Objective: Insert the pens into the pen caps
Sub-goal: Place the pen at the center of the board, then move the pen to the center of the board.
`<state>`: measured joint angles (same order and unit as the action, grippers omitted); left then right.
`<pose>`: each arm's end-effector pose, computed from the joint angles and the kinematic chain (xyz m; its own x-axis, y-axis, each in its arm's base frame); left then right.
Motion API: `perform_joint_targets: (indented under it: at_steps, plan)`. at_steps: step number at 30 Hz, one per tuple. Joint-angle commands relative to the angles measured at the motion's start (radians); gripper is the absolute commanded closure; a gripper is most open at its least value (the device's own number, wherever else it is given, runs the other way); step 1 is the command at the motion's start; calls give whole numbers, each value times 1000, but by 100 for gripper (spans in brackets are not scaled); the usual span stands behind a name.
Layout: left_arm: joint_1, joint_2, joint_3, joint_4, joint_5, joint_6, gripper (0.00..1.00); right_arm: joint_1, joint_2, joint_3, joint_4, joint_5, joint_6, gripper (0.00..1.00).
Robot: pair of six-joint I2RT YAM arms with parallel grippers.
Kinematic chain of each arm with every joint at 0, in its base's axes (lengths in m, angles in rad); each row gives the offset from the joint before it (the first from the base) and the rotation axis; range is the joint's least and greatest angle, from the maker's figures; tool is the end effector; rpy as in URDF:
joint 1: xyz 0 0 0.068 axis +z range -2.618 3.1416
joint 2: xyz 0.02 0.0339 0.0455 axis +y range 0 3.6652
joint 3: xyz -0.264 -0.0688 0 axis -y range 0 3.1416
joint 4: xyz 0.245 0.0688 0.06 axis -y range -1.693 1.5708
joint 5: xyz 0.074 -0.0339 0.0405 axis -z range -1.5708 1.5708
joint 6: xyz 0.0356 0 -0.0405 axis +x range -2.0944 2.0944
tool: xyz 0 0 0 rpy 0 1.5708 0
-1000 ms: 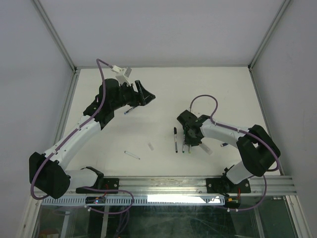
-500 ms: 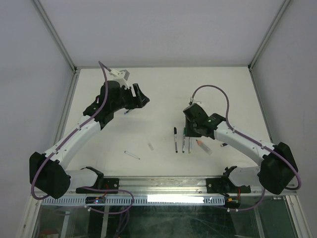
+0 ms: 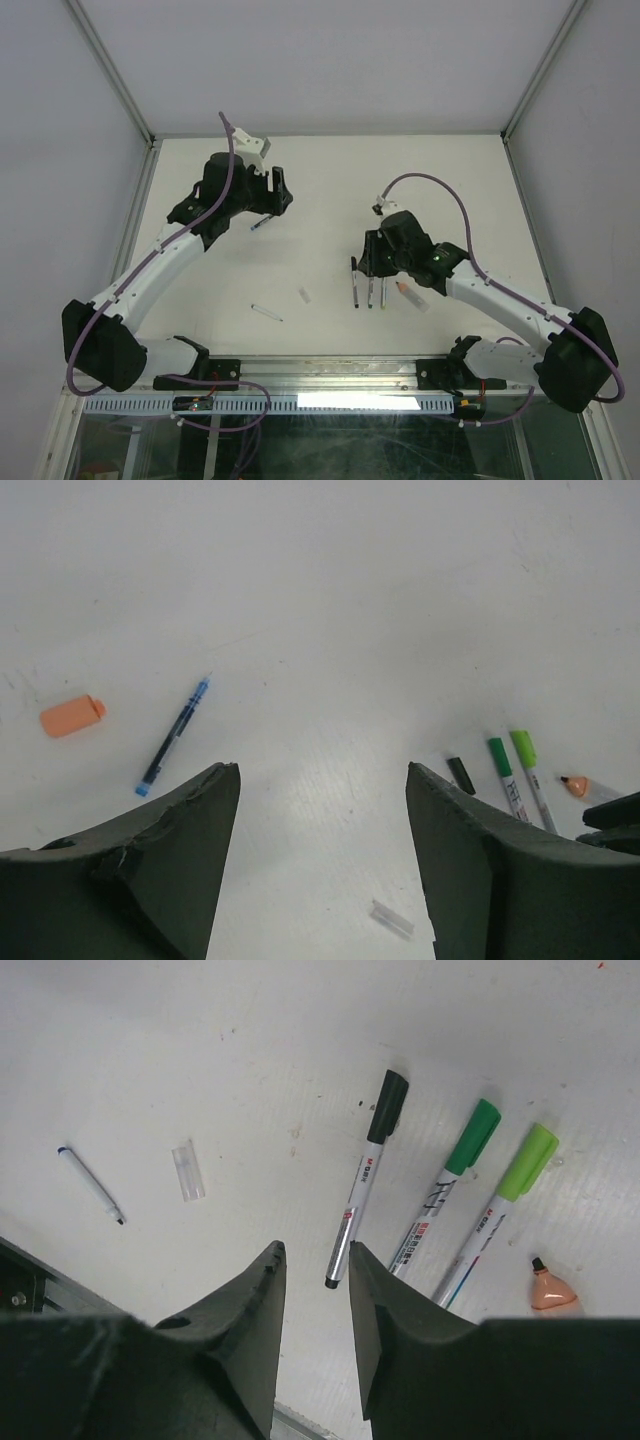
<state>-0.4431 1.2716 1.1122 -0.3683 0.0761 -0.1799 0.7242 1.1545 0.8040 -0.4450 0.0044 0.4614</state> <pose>0.2592 -0.1260 0.3310 -0.5347 0.0563 -0.8432 0.3976 0.8972 -0.1923 0.1804 0.1593 0.2489 -0.7730 -0.0893 -0.6281 -0.3530 0.8832 0.3088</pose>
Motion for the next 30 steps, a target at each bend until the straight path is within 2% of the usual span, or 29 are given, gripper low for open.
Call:
perform_joint_targets:
  at_steps: [1, 10, 15, 24, 30]
  plan:
    - [27, 112, 92, -45, -31, 110, 31, -3, -29, -7, 84, -60, -39, 66]
    - [87, 409, 230, -171, -17, 98, 29, -2, -9, -21, 63, -71, -63, 66]
    - [142, 488, 257, -172, 8, 79, 30, -3, 10, -31, 61, -92, -70, 66]
    - [193, 619, 343, -147, 64, 154, 32, -3, 42, -40, 84, -138, -69, 66]
    - [196, 700, 399, -171, 35, 191, 33, -3, 44, -38, 81, -145, -64, 66]
